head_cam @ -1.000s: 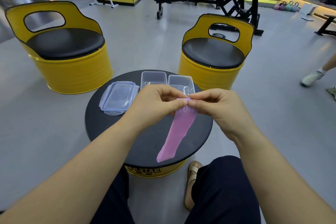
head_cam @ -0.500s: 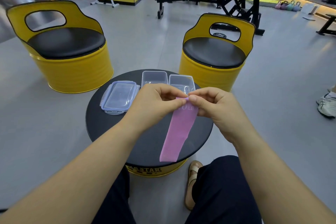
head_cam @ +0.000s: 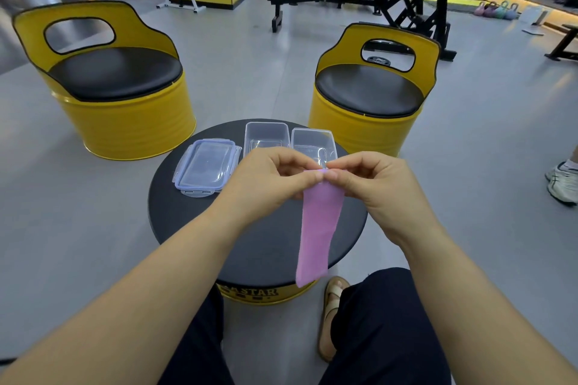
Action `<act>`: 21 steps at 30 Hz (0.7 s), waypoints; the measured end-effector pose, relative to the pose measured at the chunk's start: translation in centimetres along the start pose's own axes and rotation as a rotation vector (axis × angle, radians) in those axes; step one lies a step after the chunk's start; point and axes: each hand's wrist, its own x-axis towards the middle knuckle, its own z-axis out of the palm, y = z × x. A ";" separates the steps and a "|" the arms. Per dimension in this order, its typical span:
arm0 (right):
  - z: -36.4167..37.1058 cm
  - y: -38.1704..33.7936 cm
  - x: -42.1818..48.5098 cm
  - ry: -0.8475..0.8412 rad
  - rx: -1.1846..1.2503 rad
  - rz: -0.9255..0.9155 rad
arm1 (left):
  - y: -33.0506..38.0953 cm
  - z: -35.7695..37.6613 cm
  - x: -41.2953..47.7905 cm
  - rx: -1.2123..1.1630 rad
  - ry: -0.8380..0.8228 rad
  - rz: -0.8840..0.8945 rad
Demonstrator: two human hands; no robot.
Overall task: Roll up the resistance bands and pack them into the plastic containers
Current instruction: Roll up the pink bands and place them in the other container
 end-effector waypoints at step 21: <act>0.1 -0.2 0.1 -0.009 -0.008 0.017 | -0.3 -0.1 0.1 -0.008 0.045 0.029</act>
